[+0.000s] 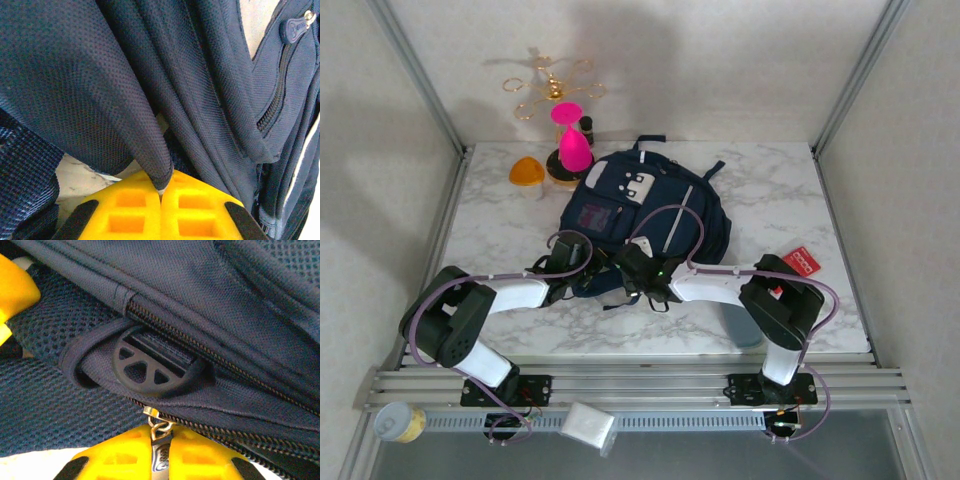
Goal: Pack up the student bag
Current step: Zip the student bag at the center of the table.
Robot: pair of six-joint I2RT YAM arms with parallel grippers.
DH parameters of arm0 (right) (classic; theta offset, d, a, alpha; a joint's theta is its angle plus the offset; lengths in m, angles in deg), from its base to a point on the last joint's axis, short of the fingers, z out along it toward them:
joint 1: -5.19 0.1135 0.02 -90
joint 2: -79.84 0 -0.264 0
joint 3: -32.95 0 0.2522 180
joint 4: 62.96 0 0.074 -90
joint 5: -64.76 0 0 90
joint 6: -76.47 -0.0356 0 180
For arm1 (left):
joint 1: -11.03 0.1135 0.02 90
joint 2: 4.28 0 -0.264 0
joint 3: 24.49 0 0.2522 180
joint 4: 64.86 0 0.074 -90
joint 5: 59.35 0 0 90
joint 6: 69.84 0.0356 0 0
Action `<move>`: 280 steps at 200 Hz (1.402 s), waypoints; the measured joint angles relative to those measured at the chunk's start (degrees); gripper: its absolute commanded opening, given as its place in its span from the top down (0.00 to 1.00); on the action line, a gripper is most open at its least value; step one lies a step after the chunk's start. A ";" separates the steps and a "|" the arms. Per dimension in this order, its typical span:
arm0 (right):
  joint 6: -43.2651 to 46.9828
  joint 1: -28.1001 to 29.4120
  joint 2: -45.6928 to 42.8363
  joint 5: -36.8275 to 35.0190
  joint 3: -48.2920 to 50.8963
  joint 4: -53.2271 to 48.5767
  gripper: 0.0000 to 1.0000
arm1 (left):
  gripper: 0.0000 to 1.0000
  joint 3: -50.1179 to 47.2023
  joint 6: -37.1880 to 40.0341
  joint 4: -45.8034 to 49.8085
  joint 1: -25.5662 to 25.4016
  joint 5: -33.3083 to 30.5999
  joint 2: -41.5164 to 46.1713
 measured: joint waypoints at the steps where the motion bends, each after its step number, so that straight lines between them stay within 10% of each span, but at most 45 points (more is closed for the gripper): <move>1: -0.02 0.00 -0.02 0.04 0.00 -0.09 0.99 | 1.00 0.00 0.00 0.02 0.00 0.00 0.00; 135: -1.42 -7.13 -14.91 13.88 13.05 0.04 1.00 | 1.00 2.78 4.98 4.22 9.31 2.10 -0.04; 164: -1.05 -7.13 -14.91 15.37 13.05 0.50 1.00 | 0.54 2.58 5.29 4.31 8.94 3.08 1.05; 217: -1.05 -7.28 -14.91 16.94 13.05 0.87 1.00 | 0.37 -2.99 -3.98 0.39 -5.68 0.85 10.78; 280: -1.07 -7.28 -14.91 16.92 13.05 1.40 1.00 | 0.52 -2.75 -19.50 -7.91 -14.60 -1.46 -1.53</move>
